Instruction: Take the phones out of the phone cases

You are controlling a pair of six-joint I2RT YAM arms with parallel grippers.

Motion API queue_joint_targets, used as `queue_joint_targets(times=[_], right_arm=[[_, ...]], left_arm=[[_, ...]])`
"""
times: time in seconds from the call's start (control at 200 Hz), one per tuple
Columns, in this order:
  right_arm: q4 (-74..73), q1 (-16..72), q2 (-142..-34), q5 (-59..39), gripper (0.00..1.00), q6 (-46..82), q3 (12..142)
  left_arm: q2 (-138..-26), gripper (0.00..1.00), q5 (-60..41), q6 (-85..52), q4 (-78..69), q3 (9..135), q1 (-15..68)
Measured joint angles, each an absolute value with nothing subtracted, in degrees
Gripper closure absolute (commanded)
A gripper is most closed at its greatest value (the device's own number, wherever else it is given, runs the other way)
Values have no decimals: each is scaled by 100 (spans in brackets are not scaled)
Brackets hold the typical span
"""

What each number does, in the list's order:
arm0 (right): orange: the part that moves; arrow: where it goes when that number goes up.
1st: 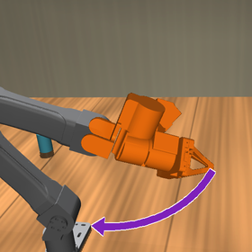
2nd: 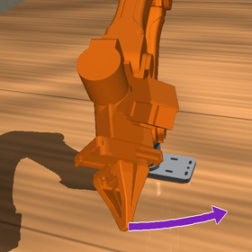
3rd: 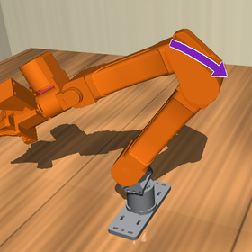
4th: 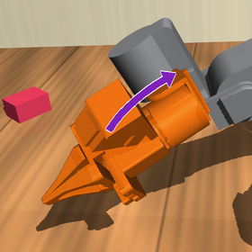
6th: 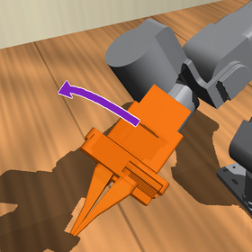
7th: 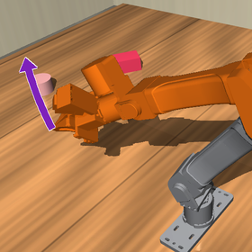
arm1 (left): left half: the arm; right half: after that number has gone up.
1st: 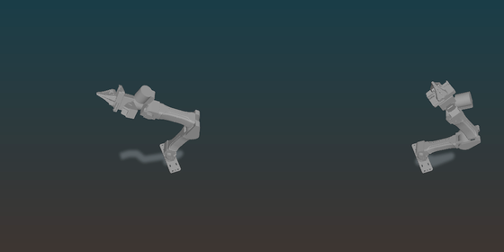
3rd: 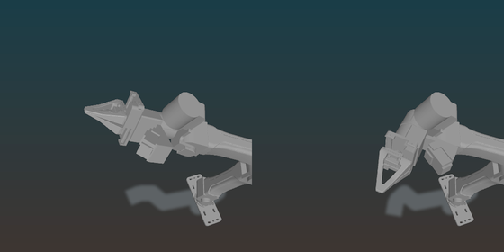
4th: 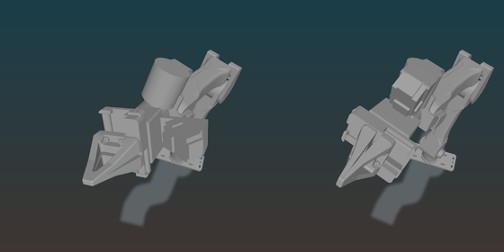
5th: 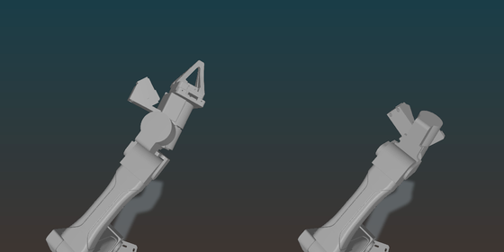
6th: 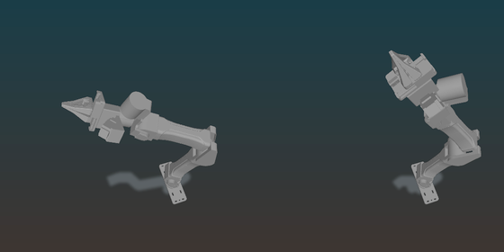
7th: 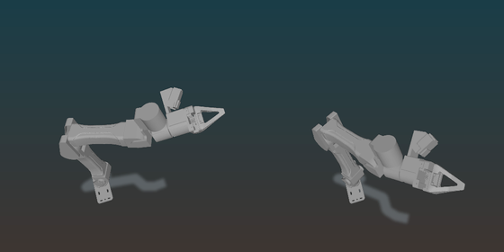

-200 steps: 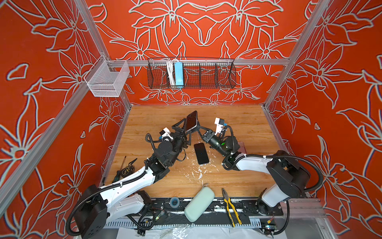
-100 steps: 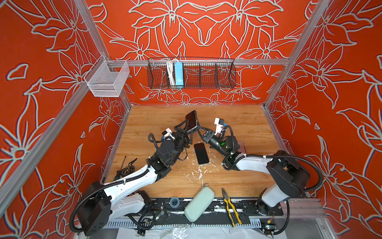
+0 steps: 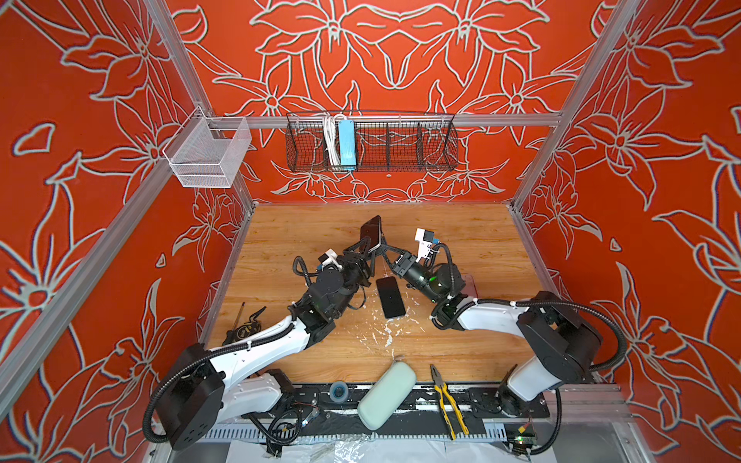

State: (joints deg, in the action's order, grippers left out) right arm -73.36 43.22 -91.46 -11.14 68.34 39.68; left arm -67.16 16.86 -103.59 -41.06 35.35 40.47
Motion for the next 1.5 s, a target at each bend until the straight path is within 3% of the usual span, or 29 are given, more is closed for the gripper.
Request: queue_joint_targets(times=[0.365, 1.266, 1.366, 1.501], right_arm=[[-7255, 4320, -9146, -1103, 100, 6825, 3968], [-7269, 4309, -9146, -1105, 100, 6792, 3968], [-7269, 4309, -9146, -1105, 100, 6783, 3968], [-7249, 4309, -9146, -1094, 100, 6770, 3968]], left_arm=[[-6912, 68, 1549, -10464, -4180, 3548, 3968], [-7076, 70, 1382, -10593, -4348, 3614, 3898], [-7076, 68, 1374, -10591, -4346, 3614, 3898], [-7070, 51, 1347, -10565, -4370, 3645, 3883]])
